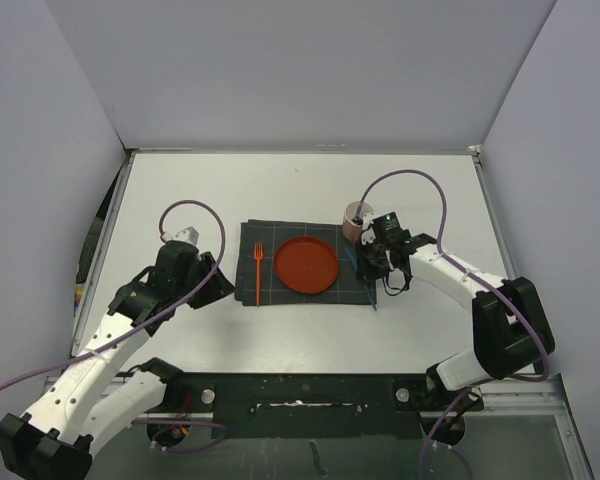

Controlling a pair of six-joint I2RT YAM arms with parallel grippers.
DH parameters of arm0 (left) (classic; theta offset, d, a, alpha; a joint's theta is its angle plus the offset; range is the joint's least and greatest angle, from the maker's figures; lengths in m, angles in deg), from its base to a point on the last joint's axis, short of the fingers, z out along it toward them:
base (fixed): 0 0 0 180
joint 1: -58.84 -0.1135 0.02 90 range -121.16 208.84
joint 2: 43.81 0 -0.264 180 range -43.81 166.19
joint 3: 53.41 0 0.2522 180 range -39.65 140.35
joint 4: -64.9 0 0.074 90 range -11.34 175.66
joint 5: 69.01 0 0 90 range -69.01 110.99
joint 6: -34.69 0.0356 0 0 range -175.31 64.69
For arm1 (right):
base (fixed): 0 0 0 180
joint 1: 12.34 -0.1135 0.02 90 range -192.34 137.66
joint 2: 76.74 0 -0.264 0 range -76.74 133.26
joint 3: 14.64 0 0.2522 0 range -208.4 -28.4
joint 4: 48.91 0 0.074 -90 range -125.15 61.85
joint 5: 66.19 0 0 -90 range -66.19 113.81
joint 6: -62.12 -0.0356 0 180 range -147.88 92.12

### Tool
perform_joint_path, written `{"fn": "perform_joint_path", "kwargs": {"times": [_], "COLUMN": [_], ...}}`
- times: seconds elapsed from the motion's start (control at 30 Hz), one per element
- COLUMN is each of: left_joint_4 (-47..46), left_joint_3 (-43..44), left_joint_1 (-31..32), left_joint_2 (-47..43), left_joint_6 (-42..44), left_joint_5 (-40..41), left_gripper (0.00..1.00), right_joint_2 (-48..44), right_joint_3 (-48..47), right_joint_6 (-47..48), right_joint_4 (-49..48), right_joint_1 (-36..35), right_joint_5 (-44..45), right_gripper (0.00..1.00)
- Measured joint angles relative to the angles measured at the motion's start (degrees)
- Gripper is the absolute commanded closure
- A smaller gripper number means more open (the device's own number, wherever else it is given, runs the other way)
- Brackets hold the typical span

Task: Set the dinner table for one person
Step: Adjust the knife on the napkin.

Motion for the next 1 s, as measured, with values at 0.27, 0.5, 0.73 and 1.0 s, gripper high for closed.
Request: {"fn": "perform_joint_path", "kwargs": {"times": [0.27, 0.5, 0.73, 1.0], "left_joint_4": [2.25, 3.69, 3.98, 3.91], "left_joint_3": [0.0, 0.0, -0.74, -1.07], "left_joint_1": [0.22, 0.22, 0.24, 1.53], "left_joint_2": [-1.77, -2.73, -4.17, -4.61], "left_joint_6": [-0.74, -0.74, -0.81, -0.61], "left_joint_5": [0.57, 0.94, 0.96, 1.07], "left_gripper": [0.6, 0.6, 0.61, 0.61], "right_joint_2": [0.72, 3.04, 3.45, 1.64], "right_joint_3": [0.0, 0.0, -0.02, -2.73], "right_joint_6": [-0.04, 0.0, 0.24, 4.0], "right_joint_4": [-2.64, -4.9, -5.49, -1.9], "right_joint_1": [0.02, 0.0, -0.13, -0.92], "right_joint_5": [0.81, 1.75, 2.23, 1.05], "right_gripper": [0.75, 0.6, 0.64, 0.66]}}
